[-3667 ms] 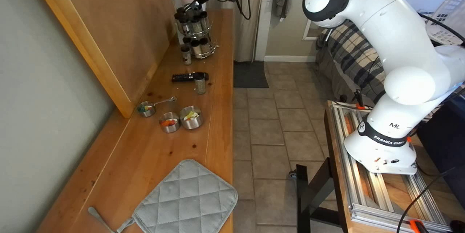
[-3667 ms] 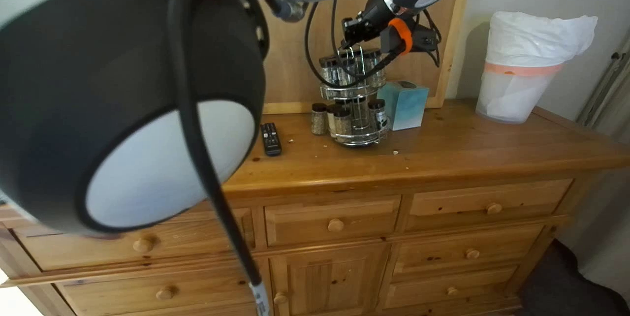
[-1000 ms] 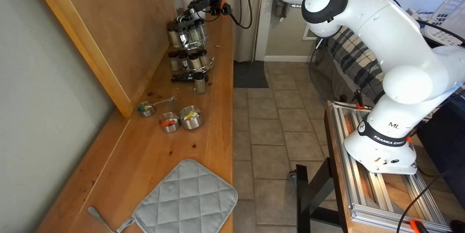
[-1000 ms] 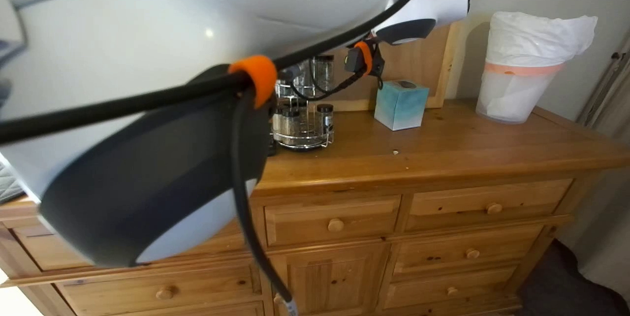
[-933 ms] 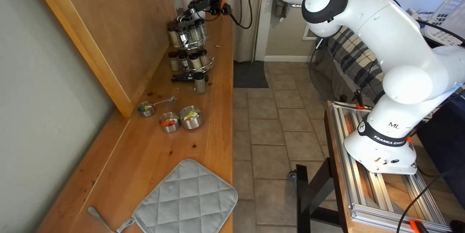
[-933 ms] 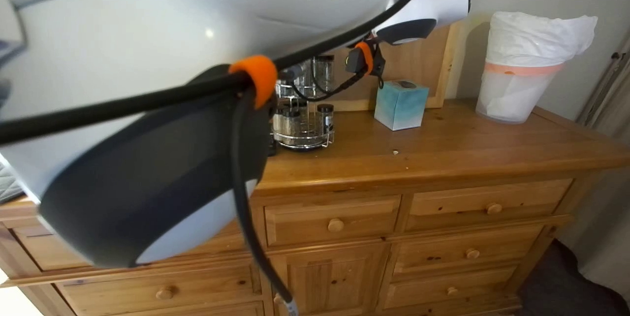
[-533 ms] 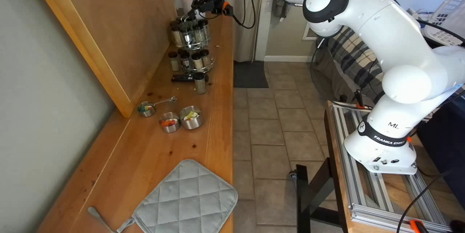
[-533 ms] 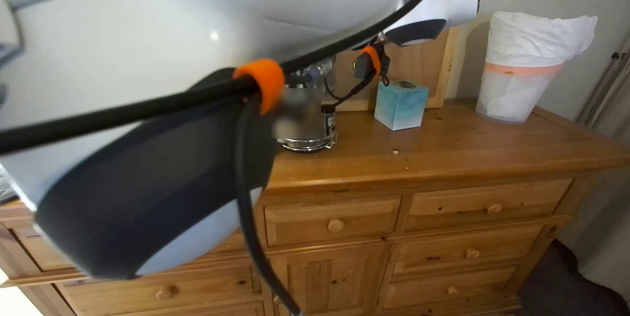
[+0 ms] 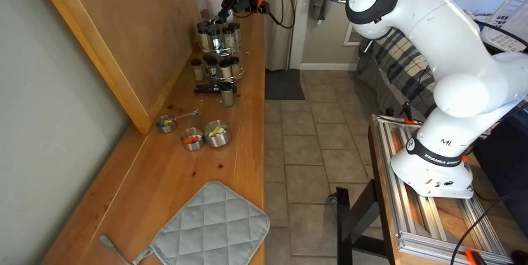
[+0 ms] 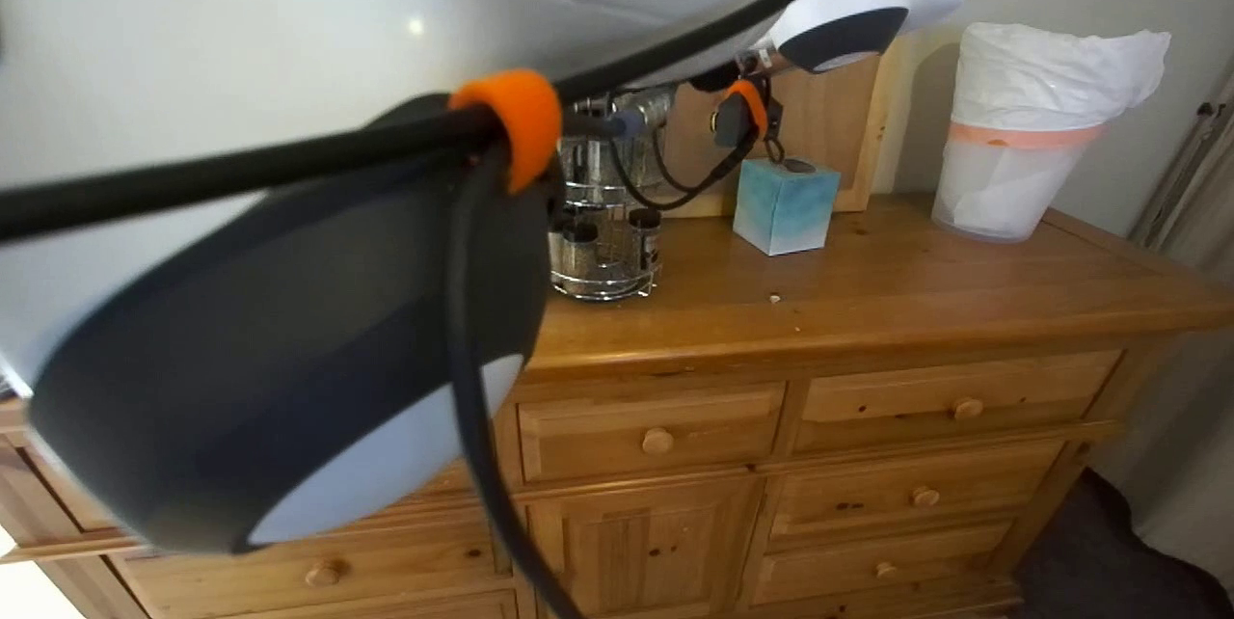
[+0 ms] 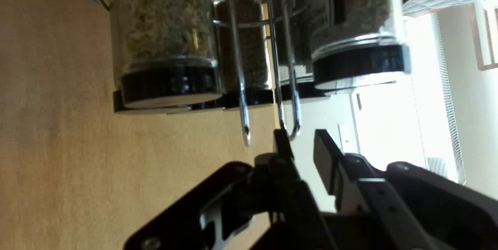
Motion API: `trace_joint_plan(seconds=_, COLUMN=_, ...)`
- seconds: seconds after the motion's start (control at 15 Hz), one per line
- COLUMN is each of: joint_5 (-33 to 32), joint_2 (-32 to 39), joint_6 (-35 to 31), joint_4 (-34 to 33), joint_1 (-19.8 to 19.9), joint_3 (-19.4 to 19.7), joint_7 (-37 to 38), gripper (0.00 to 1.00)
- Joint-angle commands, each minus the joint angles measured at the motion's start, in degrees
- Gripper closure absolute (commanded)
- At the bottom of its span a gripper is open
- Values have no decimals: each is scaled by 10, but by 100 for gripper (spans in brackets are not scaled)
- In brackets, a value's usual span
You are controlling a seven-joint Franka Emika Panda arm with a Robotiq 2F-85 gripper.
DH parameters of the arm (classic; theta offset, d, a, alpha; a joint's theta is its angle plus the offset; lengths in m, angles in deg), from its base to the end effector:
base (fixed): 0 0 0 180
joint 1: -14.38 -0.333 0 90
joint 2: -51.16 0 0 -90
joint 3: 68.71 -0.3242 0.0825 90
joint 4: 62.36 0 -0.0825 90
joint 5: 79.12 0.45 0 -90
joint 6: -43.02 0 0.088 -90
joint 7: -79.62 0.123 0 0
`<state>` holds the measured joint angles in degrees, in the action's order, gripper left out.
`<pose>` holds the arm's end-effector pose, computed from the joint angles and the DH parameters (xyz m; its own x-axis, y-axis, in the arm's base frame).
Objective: Move the seasoning rack to the left, pick up the container on the left and put it on the bottom compartment of the seasoning rack
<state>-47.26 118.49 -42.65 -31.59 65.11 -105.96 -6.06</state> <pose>0.7278 -0.4445 0.3893 0.3203 0.2854 0.9033 0.8529 -0.5019 -0.1438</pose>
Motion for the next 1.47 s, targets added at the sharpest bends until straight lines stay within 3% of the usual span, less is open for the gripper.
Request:
trace_joint_plan(seconds=0.0, joint_5=-26, joint_2=-18, joint_6=-2, joint_4=-8, joint_1=-8, joint_3=19, joint_7=7, gripper=45)
trace_joint_plan(seconds=0.4, joint_5=-46, joint_2=-53, joint_6=9, joint_4=-4, joint_1=-15, joint_3=32, joint_7=33, gripper=4)
trace_joint_plan(seconds=0.67, joint_5=-84, joint_2=-69, joint_6=-46, joint_4=-15, joint_1=-29, joint_3=56, joint_7=22, gripper=2)
trace_joint_plan(seconds=0.73, joint_5=-92, joint_2=-72, joint_6=-61, joint_4=-15, joint_1=-32, joint_3=62, joint_7=20, gripper=25)
trace_joint_plan(seconds=0.87, joint_5=-108, joint_2=-76, joint_6=-81, joint_4=-12, joint_1=-36, joint_3=75, joint_7=21, gripper=33)
trace_joint_plan(seconds=1.4, joint_5=-146, joint_2=-90, joint_6=-78, joint_4=-3, joint_1=-47, joint_3=115, joint_7=49, gripper=90)
